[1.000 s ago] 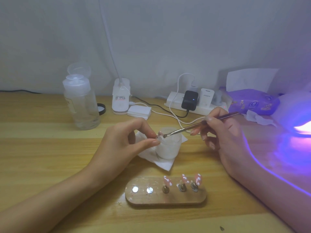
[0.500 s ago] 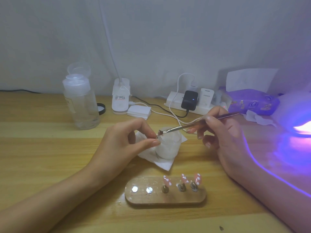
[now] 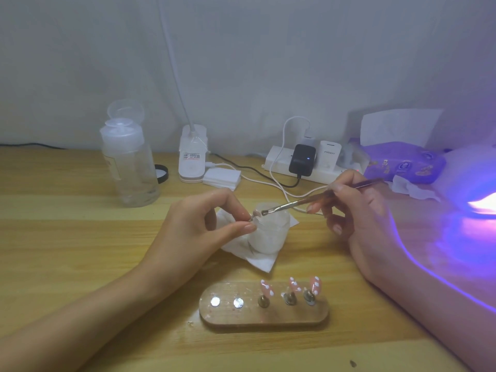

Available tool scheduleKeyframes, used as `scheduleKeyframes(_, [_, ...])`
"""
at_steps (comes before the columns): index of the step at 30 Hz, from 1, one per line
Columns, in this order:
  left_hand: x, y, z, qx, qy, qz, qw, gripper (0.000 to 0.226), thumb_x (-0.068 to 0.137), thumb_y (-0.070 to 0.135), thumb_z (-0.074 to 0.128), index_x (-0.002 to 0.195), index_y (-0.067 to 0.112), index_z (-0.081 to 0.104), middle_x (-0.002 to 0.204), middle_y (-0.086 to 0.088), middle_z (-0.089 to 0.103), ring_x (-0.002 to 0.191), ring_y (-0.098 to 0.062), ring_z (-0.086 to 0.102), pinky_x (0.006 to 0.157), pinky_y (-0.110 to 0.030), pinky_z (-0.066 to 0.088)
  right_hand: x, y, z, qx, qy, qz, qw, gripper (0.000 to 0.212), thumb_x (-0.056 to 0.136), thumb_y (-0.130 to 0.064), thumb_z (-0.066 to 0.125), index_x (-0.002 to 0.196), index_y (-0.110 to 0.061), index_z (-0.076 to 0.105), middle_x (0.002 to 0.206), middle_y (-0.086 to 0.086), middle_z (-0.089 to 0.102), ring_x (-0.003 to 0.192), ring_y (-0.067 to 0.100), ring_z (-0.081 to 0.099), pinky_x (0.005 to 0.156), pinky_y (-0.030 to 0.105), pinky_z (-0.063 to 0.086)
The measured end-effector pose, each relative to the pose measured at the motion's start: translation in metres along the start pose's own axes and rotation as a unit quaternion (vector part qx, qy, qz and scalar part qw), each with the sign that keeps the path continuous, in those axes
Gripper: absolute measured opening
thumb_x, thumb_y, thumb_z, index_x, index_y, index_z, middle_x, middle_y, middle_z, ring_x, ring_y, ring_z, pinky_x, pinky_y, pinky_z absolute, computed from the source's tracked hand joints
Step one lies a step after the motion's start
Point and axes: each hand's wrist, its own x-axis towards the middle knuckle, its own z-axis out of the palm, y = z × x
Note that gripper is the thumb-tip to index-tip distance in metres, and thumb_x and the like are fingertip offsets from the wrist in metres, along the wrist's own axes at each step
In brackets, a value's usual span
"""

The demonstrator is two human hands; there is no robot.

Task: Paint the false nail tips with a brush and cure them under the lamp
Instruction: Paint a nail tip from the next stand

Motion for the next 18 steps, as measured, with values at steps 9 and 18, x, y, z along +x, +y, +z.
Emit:
scheduleKeyframes(9, [-0.0004, -0.0007, -0.0006, 0.004, -0.013, 0.002, 1.0, 0.018, 0.077, 0.046, 0.076, 0.078, 0.029, 0.068, 0.066, -0.02, 0.056, 0.053, -0.016, 0.033, 0.054, -0.026, 0.03, 0.0003, 0.0003, -0.0008, -0.003, 0.003, -0.007, 1.0, 0.017, 0.087, -0.021, 0.051, 0.07, -0.02, 0.048, 0.067, 0.013, 0.07, 0.057, 0.011, 0.052, 0.043, 0.018, 0.034])
scheduleKeyframes(18, [-0.001, -0.003, 0.0003, 0.011, 0.0, 0.013, 1.0, 0.016, 0.079, 0.043, 0.076, 0.078, 0.029, 0.069, 0.059, -0.012, 0.043, 0.054, -0.016, 0.031, 0.057, -0.025, 0.03, 0.0005, 0.0007, -0.0009, -0.001, 0.006, 0.002, 1.0, 0.016, 0.086, -0.022, 0.052, 0.071, -0.019, 0.048, 0.069, 0.013, 0.071, 0.059, 0.011, 0.052, 0.044, 0.017, 0.035])
